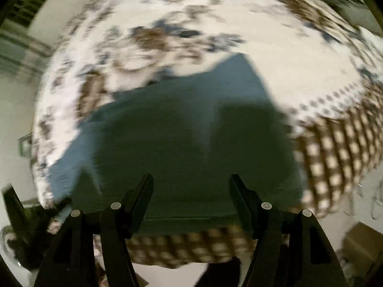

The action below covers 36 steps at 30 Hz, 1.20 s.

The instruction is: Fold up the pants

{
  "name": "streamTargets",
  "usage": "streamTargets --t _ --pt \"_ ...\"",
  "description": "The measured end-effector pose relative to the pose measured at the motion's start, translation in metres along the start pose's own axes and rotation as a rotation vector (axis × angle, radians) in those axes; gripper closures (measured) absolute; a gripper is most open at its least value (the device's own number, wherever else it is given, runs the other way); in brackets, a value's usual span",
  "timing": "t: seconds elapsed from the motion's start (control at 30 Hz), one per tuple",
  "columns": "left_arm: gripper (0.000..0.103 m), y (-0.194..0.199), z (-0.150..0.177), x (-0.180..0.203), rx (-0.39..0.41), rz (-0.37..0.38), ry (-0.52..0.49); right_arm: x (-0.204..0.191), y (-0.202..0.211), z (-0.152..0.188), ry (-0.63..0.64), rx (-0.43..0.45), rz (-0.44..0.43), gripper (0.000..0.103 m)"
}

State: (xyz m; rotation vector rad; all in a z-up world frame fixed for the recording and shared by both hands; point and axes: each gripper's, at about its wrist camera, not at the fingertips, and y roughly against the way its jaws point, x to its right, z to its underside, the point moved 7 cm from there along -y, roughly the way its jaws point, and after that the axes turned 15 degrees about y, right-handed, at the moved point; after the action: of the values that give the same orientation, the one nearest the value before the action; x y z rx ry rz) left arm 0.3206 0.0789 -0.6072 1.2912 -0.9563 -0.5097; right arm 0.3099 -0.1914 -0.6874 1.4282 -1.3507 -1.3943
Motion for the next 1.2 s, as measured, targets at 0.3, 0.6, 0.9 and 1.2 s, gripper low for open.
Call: streamTargets --t 0.3,0.6,0.9,1.2 --pt "0.089 -0.042 0.014 0.071 0.065 -0.077 -0.358 0.060 -0.003 0.010 -0.092 -0.023 0.041 0.031" --pt "0.085 -0.039 -0.018 0.059 0.076 -0.059 -0.300 0.058 -0.015 0.005 -0.072 -0.036 0.053 0.031" --pt "0.016 0.066 0.001 -0.033 0.201 0.183 0.099 0.027 -0.012 -0.002 -0.005 -0.055 0.033 0.028" --pt "0.018 0.055 -0.034 -0.219 0.275 0.250 0.749 -0.038 -0.031 -0.003 0.162 -0.117 0.030 0.028"
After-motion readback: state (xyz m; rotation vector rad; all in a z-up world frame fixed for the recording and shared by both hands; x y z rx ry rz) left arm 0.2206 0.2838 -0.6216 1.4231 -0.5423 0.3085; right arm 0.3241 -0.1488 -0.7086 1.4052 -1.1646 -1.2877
